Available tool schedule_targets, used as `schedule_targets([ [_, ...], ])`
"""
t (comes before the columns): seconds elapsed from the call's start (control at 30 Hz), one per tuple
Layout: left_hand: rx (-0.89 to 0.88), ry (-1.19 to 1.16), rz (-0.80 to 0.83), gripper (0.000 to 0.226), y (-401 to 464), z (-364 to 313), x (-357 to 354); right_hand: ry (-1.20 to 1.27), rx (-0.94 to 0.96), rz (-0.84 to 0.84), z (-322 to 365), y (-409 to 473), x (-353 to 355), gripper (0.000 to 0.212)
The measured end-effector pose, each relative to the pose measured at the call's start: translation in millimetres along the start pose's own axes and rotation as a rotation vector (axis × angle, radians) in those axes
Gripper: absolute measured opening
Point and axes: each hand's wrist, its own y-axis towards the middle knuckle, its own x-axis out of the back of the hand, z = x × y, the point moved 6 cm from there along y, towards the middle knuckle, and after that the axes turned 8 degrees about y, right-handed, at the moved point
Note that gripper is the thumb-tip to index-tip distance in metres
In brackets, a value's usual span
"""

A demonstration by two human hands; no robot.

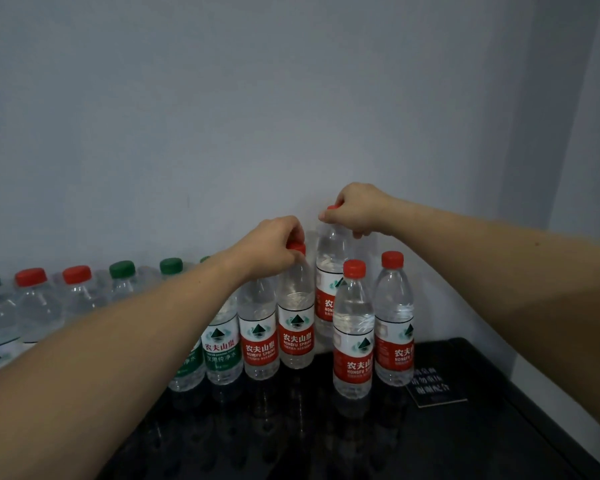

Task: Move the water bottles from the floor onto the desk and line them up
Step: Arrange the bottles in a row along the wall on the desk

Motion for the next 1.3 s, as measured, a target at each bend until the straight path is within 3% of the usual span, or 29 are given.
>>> schedule_targets([
  [0.3,0.012,0.07,0.007,0.021,-1,8,-14,0.024,-0.072,0.178,-9,6,-26,0.029],
  [0.7,-0.006,0.198,-0.102,0.015,-12,3,-15,-0.073,-0.112,0.257,-7,5,-49,0.032],
  [1.3,0.007,0.191,-0.171,0.014,-15,6,-21,-0.176,-0.063,0.181,-6,-3,-50,0.04],
])
